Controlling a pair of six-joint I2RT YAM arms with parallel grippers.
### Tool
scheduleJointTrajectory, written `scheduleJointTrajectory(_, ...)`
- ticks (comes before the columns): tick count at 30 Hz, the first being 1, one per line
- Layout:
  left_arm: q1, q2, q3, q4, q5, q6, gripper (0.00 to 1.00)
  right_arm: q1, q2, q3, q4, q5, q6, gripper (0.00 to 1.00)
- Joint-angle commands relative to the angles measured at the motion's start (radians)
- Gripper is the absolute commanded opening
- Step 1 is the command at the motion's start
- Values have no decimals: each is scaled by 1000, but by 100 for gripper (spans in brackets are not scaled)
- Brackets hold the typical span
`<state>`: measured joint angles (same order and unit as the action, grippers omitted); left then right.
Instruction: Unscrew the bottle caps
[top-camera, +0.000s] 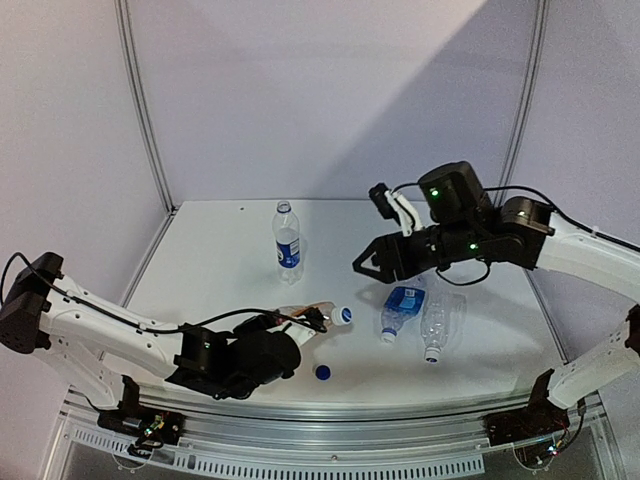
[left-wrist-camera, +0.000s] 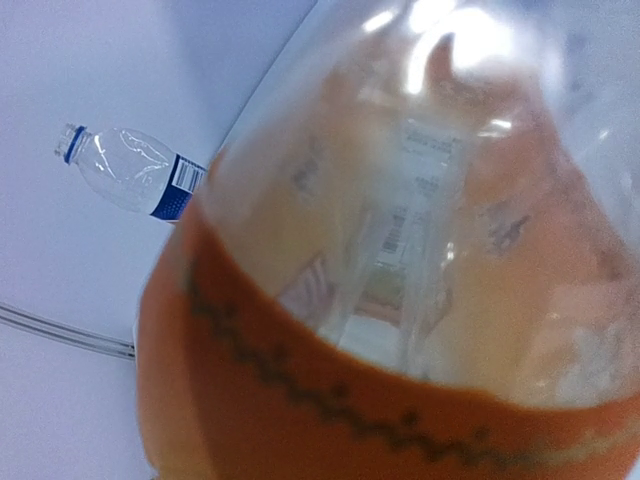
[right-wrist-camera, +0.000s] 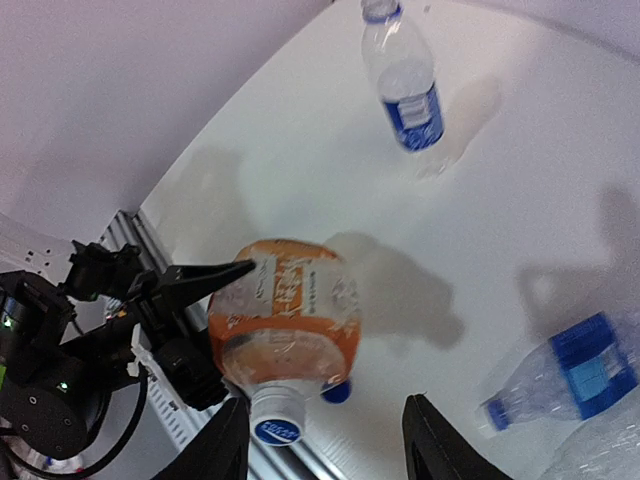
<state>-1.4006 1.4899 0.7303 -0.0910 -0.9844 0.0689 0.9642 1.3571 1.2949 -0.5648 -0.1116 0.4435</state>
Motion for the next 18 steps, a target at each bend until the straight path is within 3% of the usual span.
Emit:
scheduleJointTrajectory(1, -3, 11, 24, -4, -39, -15, 0, 7, 82, -48, 9, -256, 235, 50)
scheduleJointTrajectory(12, -6, 12, 26, -7, -53, -16, 0, 8, 169, -53, 76, -362, 271, 50)
scheduleJointTrajectory(18, -8, 10, 24, -4, -62, -17, 0, 9, 183, -56, 94, -378, 279, 43)
